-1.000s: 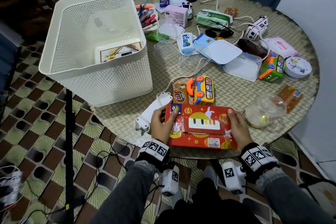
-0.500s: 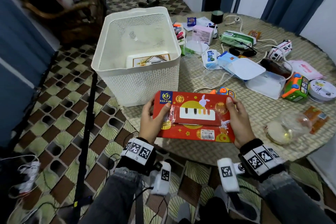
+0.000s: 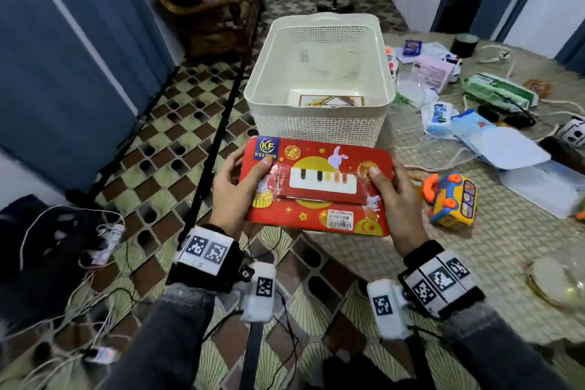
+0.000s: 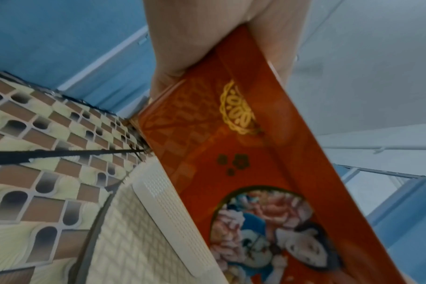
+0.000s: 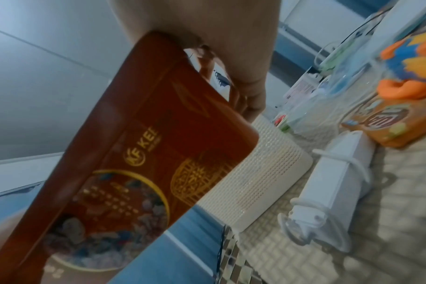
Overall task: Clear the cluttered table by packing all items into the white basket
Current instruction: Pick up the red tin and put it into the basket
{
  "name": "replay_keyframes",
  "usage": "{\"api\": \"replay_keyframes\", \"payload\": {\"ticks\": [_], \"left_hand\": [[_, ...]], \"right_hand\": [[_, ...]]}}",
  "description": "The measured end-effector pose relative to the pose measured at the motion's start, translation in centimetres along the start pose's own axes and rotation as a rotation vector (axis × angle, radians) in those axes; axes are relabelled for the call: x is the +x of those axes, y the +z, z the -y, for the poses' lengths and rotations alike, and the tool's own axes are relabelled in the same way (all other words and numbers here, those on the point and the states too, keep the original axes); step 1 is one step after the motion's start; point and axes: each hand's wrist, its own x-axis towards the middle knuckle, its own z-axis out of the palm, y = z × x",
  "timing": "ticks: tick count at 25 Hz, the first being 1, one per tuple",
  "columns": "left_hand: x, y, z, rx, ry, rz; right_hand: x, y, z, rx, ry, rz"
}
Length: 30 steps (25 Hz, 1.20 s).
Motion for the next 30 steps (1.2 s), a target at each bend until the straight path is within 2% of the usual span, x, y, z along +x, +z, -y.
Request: {"api": "replay_keyframes", "payload": {"ticks": [6,18,25,30], "left_hand": [[-1.2,-3.5,-0.2,0.001,-0.025,-0.183],[-4.3,-9.5,0.4,-0.014,-0.038,-0.429],[-0.9,-12.1,-0.4,-0.016,0.014,-0.475],[5.0,-16.9,-0.9,-0.043,0.002,-0.488]], "right_hand": [[1.4,3.3,-0.4,-0.032,0.098,0.207],[1.2,9.2,-2.1,-0.043,0.219,0.481],[4.2,14.1,-2.8,-0.072,0.213,0.520],[7.2,20.7,-3.8,-0.089,0.188,0.574]]}}
